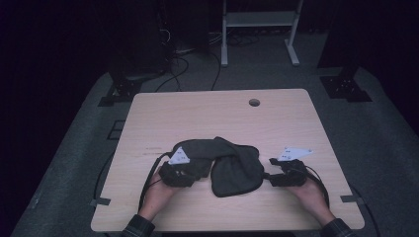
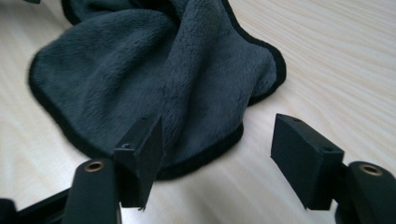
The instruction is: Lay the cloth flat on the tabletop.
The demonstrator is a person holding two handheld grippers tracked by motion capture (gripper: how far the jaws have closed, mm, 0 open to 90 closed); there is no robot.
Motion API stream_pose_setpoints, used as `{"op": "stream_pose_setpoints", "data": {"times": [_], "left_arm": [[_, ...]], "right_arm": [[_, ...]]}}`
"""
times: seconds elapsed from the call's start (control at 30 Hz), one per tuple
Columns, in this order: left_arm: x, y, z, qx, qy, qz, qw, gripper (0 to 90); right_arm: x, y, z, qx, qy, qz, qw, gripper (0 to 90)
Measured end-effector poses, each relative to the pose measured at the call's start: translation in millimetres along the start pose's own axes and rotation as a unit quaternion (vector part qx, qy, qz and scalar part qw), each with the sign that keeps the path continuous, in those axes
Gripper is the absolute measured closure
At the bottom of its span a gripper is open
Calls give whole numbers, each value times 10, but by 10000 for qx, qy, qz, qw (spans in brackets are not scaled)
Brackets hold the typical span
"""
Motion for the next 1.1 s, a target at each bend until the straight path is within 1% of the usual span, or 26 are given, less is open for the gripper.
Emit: {"op": "stream_pose_setpoints", "data": {"times": [0.03, 0.1, 0.13, 0.2, 0.23, 0.33, 0.37, 0.4, 0.43, 0.53, 0.57, 0.6, 0.63, 0.7, 0.73, 0.77, 0.8, 0.87, 0.97, 1.03, 1.1], "left_arm": [[6, 3, 21, -1, 31, 39, 10000, 458], [15, 1, 66, -2, 106, 43, 9999, 458], [26, 8, 94, -43, 224, 91, 9997, 466], [38, 23, 133, -130, 345, 120, 9992, 503], [40, 30, 155, -122, 377, 94, 9992, 520], [39, 34, 196, -116, 515, 183, 9984, 635], [35, 38, 211, -125, 600, 238, 9978, 680], [30, 46, 220, -126, 638, 268, 9975, 733], [26, 57, 220, -108, 669, 290, 9973, 765], [30, 105, 193, -103, 659, 206, 9976, 814], [40, 131, 169, -130, 681, 192, 9974, 819], [52, 159, 139, -173, 668, 150, 9975, 823], [68, 194, 103, -204, 640, 98, 9977, 826], [96, 260, 24, -287, 595, -1, 9978, 829], [115, 308, -35, -366, 531, -92, 9979, 831], [131, 343, -80, -408, 478, -172, 9979, 832], [150, 377, -121, -436, 446, -215, 9978, 833], [186, 424, -179, -484, 422, -315, 9974, 836], [224, 472, -241, -532, 388, -403, 9970, 837], [239, 503, -287, -530, 329, -479, 9969, 839], [241, 529, -332, -523, 280, -536, 9968, 843]], "right_arm": [[-21, -18, 42, 68, 1, -55, 10000, 350], [-55, -56, 98, 136, 11, -53, 9999, 358], [-78, -78, 127, 177, 42, 3, 9998, 373], [-133, -133, 192, 174, 24, 102, 9998, 402], [-152, -151, 218, 178, 31, 107, 9998, 411], [-208, -202, 341, 132, 119, 118, 9998, 468], [-219, -214, 386, 136, 189, 99, 9997, 499], [-223, -224, 434, 105, 251, 89, 9996, 548], [-220, -229, 465, 74, 280, 89, 9995, 580], [-184, -229, 514, -42, 471, 104, 9988, 714], [-182, -231, 504, -26, 497, 94, 9987, 780], [-185, -240, 486, 22, 490, 70, 9988, 813], [-189, -253, 461, 105, 486, 81, 9987, 828], [-191, -315, 408, 194, 475, 108, 9986, 834], [-193, -343, 383, 235, 487, 149, 9984, 836], [-199, -399, 333, 272, 423, 187, 9986, 836], [-206, -445, 292, 284, 362, 281, 9985, 836], [-210, -540, 217, 358, 301, 375, 9982, 836], [-196, -674, 143, 541, 280, 442, 9972, 839], [-180, -754, 118, 604, 270, 498, 9966, 841], [-163, -835, 116, 612, 245, 586, 9961, 844]]}}
Point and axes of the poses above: each handheld gripper's, and its own axes: z roughly forward along the jaws, x roughly out of its underside, y roughly to its left, the point moved 4 cm from there along z, roughly forward along the jaws, and after that the axes turned 8 degrees about z, right-handed, at the moved point
